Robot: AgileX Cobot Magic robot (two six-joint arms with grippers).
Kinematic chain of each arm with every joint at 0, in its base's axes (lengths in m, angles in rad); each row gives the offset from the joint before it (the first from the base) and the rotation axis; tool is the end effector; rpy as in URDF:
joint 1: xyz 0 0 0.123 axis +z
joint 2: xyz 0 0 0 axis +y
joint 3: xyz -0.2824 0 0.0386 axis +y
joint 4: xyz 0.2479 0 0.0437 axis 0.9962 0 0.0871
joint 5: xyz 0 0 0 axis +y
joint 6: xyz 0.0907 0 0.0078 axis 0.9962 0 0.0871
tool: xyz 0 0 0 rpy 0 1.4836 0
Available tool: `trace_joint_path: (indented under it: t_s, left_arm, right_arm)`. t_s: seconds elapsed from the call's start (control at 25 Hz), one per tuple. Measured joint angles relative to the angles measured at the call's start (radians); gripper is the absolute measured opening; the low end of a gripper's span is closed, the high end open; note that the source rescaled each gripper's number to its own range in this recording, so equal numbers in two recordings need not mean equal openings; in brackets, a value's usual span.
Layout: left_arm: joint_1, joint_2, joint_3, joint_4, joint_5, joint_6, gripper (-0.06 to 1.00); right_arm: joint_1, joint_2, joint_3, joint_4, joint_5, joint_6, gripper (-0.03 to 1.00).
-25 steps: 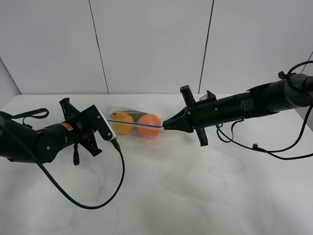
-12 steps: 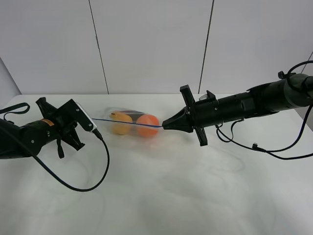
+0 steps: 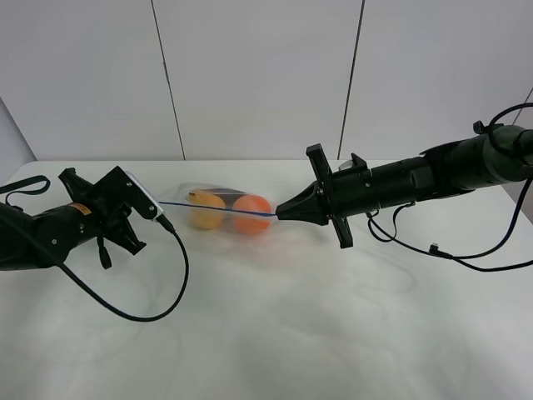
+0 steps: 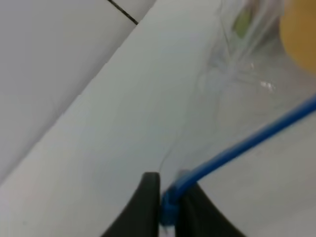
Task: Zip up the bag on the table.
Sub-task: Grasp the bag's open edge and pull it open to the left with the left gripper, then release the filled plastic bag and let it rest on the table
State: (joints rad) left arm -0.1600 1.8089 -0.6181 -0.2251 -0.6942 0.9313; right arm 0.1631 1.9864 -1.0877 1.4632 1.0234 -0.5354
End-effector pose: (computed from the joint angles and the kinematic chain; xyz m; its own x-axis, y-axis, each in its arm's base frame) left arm 0.3168 -0.0380 0.1373 -0.2739 0.7328 -0.6229 0.2988 0.6805 0.6691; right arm 0.3470 0.1355 0.1590 -0.9597 0.2376 0.1504 0.2378 0.4003 0.8850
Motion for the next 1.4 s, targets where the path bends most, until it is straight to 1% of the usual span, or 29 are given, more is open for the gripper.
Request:
trace_joint_path:
  t_s: [0.08, 0.16, 0.2, 0.28, 0.36, 0.48, 0.56, 0.64, 0.72, 0.76, 0.84, 0.92, 1.04, 1.2, 1.28, 1.32, 1.4]
  left_arm:
    - [0.011, 0.000, 0.000, -0.010, -0.003, -0.062, 0.29]
    - [0.016, 0.000, 0.000, -0.020, -0.009, -0.093, 0.63]
    - [0.016, 0.000, 0.000, -0.022, -0.011, -0.100, 0.77]
    - [0.020, 0.000, 0.000, -0.033, -0.016, -0.105, 0.90]
    - [0.031, 0.000, 0.000, -0.059, -0.023, -0.107, 0.96]
    - [0.059, 0.000, 0.000, -0.140, -0.027, -0.130, 0.99]
    - [0.075, 0.000, 0.000, -0.223, -0.030, -0.194, 1.00]
    - [0.090, 0.000, 0.000, -0.283, -0.028, -0.267, 1.00]
    - [0.111, -0.004, 0.000, -0.298, 0.018, -0.335, 1.00]
    - [0.121, -0.008, -0.002, -0.297, 0.058, -0.357, 1.00]
    - [0.147, -0.011, -0.025, -0.278, 0.188, -0.403, 1.00]
    - [0.171, -0.013, -0.076, -0.254, 0.329, -0.424, 1.00]
    - [0.205, -0.019, -0.186, -0.240, 0.572, -0.426, 0.99]
    - [0.248, -0.021, -0.366, -0.238, 0.950, -0.436, 0.99]
    - [0.259, -0.021, -0.453, -0.226, 1.146, -0.467, 0.99]
    - [0.259, -0.021, -0.500, -0.216, 1.219, -0.489, 0.99]
    - [0.256, -0.021, -0.580, -0.163, 1.359, -0.561, 0.99]
  right_arm:
    - [-0.002, 0.000, 0.000, -0.012, 0.000, 0.000, 0.00]
    - [-0.003, 0.000, 0.000, -0.018, 0.000, 0.000, 0.00]
    - [-0.003, 0.000, 0.000, -0.019, 0.000, 0.000, 0.00]
    - [-0.003, 0.000, 0.000, -0.019, 0.000, 0.000, 0.00]
    - [-0.003, 0.000, 0.000, -0.020, 0.000, 0.000, 0.00]
    - [-0.003, 0.000, 0.000, -0.020, 0.000, 0.000, 0.00]
    - [-0.003, 0.000, 0.000, -0.020, 0.000, 0.000, 0.00]
    - [-0.003, 0.000, 0.000, -0.020, 0.000, 0.000, 0.00]
    - [-0.003, 0.000, 0.000, -0.020, 0.000, 0.000, 0.00]
    - [-0.003, 0.000, 0.000, -0.020, 0.000, 0.000, 0.00]
    - [-0.003, 0.000, 0.000, -0.020, 0.000, 0.000, 0.00]
    - [-0.003, 0.000, 0.000, -0.020, 0.000, 0.000, 0.00]
    - [-0.003, 0.000, 0.000, -0.020, 0.000, 0.000, 0.00]
    - [-0.003, 0.000, 0.000, -0.020, 0.000, -0.002, 0.00]
    - [-0.003, 0.000, 0.000, -0.020, 0.000, -0.002, 0.00]
    - [-0.003, 0.000, 0.000, -0.020, 0.001, -0.002, 0.00]
    - [-0.003, 0.000, 0.000, -0.019, 0.003, -0.002, 0.00]
